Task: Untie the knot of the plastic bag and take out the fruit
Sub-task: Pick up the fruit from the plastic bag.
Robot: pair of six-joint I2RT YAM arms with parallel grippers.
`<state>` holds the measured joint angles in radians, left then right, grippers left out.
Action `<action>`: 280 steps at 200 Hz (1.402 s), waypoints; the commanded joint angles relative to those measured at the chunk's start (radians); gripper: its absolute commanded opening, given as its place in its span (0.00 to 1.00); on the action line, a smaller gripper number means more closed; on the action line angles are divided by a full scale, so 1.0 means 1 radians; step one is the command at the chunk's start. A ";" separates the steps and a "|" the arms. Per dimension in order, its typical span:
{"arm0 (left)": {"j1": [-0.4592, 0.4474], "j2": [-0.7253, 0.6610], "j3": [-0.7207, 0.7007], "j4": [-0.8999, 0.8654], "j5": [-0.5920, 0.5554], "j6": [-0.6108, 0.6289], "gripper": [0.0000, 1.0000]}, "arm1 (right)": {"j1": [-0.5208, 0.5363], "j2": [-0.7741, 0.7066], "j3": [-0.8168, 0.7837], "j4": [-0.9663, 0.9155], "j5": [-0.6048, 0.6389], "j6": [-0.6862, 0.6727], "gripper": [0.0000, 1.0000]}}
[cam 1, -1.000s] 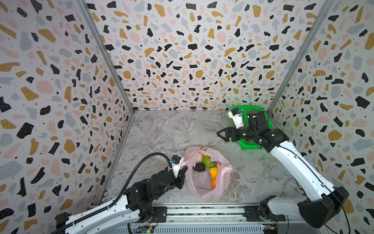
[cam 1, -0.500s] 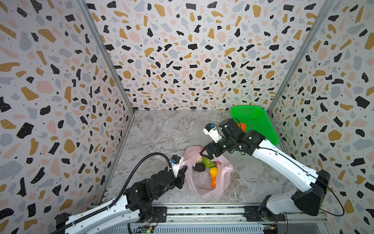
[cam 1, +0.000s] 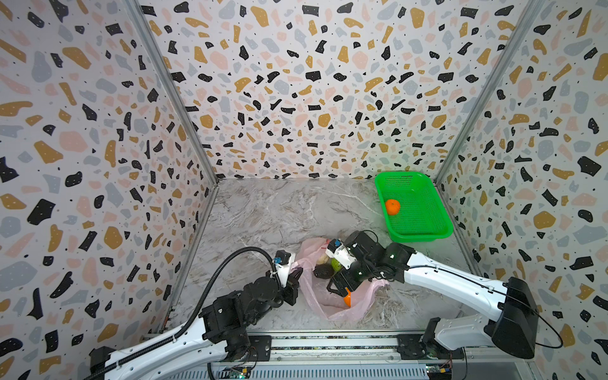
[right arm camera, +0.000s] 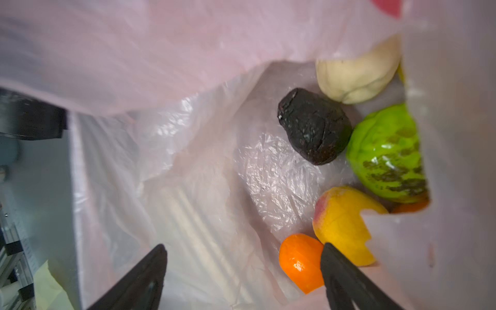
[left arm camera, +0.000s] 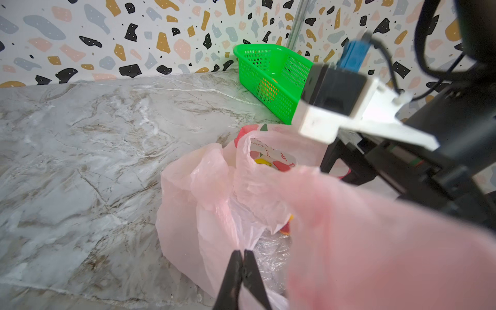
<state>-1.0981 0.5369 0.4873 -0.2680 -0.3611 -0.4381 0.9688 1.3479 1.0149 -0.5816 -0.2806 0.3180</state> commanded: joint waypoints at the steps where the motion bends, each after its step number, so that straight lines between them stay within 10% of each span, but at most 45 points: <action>1: -0.005 -0.001 0.003 0.030 -0.006 -0.017 0.00 | 0.021 -0.001 -0.025 0.138 0.093 0.043 0.89; 215: -0.006 -0.022 -0.010 0.027 0.016 -0.023 0.00 | 0.104 0.386 0.052 0.405 0.413 0.039 0.93; 280: -0.006 -0.028 -0.010 0.016 0.010 -0.024 0.00 | 0.093 0.427 0.059 0.443 0.411 0.034 0.67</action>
<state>-1.1007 0.5171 0.4847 -0.2695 -0.3496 -0.4587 1.0660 1.7950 1.0508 -0.1551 0.1059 0.3546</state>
